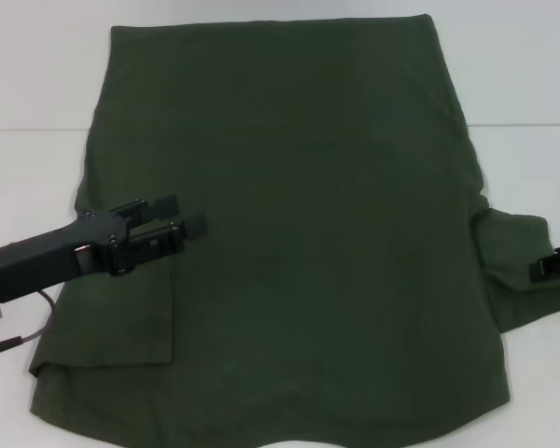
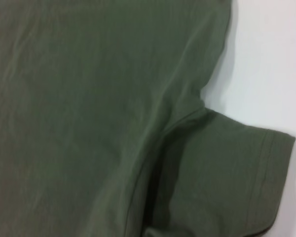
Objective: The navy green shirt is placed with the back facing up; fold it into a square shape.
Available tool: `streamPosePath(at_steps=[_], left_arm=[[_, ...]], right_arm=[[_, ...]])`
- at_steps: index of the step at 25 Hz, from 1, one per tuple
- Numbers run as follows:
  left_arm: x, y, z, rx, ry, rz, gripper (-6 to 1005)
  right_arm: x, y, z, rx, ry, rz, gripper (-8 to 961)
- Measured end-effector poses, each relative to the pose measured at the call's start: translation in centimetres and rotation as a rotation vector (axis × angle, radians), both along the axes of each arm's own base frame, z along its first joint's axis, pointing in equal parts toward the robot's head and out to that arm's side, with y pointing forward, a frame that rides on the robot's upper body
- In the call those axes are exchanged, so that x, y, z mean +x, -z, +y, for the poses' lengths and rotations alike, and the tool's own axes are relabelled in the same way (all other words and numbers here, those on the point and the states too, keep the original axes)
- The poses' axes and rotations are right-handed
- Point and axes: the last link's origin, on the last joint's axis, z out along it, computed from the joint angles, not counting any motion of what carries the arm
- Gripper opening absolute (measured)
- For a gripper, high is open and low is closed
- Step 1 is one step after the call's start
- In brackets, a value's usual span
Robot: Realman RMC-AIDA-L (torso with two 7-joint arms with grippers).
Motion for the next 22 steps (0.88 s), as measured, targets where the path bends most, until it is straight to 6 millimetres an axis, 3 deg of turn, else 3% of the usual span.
streamPosePath(at_steps=[13,22], left_arm=[[-0.2,-0.6,-0.2,0.026,-0.007,-0.028,797],[-0.7,-1.6,-0.7,0.060,-0.020,-0.053,797]], right_arm=[[0.7,-0.8,0.5,0.077,0.017,-0.014,16],[2.1,-3.0,0.6,0.154,0.088,-0.111,15]])
